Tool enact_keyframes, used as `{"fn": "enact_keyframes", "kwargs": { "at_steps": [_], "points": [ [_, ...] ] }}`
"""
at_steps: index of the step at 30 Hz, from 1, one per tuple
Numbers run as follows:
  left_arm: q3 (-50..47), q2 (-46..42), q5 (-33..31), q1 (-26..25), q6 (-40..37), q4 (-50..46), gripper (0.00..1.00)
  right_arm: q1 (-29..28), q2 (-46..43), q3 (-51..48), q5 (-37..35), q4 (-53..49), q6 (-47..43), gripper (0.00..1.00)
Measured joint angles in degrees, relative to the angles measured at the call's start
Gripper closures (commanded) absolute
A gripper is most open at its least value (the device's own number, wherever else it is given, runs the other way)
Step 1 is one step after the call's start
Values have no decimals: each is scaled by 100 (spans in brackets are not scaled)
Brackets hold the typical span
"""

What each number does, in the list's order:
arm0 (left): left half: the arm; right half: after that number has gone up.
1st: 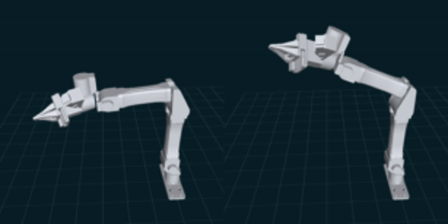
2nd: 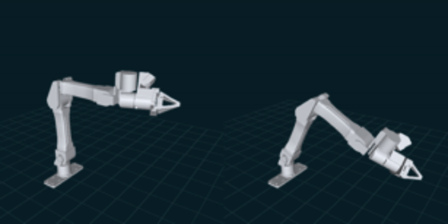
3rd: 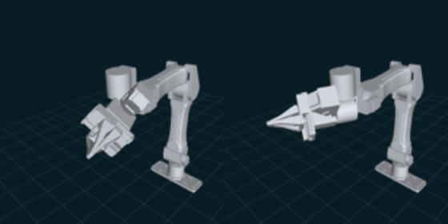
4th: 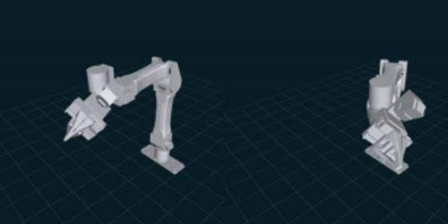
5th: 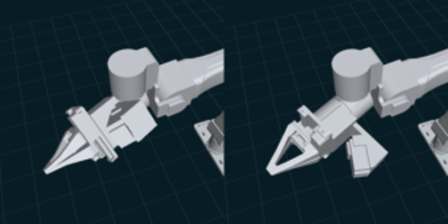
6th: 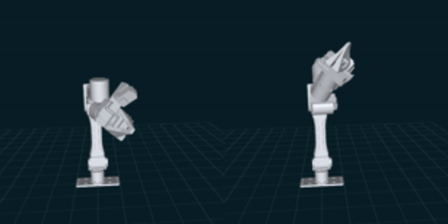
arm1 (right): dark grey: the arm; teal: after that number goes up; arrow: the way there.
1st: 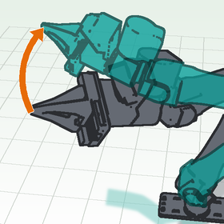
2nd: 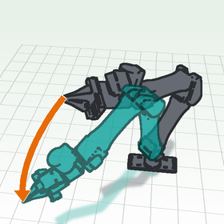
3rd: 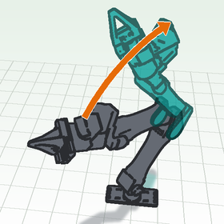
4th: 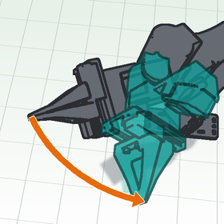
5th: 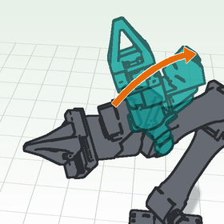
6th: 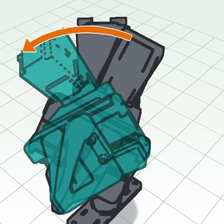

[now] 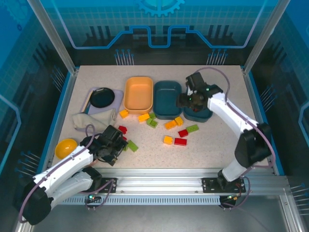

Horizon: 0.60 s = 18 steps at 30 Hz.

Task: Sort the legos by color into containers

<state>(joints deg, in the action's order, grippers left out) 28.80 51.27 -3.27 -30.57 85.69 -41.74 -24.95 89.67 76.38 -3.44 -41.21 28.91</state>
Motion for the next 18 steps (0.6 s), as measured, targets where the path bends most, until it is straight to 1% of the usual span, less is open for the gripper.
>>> {"fn": "enact_keyframes", "kwargs": {
  "at_steps": [2, 5, 7, 10, 15, 18],
  "points": [
    [-131, 4, -55, 37, 221, 299, 19, -199, -225, -391, 190, 153, 0, 30],
    [-284, 26, -125, 42, 444, 739, 20, -291, -267, -874, 428, 264, 2, 30],
    [-365, 61, -186, 44, 533, 977, 24, -334, -267, -1071, 553, 273, 2, 30],
    [-474, 125, -236, 52, 667, 1261, 29, -428, -267, -1180, 717, 299, 15, 32],
    [-586, 356, -256, 61, 739, 1578, 35, -466, -267, -1185, 890, 433, 50, 32],
    [-586, 599, -254, 74, 726, 1812, 37, -468, -269, -1185, 962, 490, 66, 32]
  ]
}}
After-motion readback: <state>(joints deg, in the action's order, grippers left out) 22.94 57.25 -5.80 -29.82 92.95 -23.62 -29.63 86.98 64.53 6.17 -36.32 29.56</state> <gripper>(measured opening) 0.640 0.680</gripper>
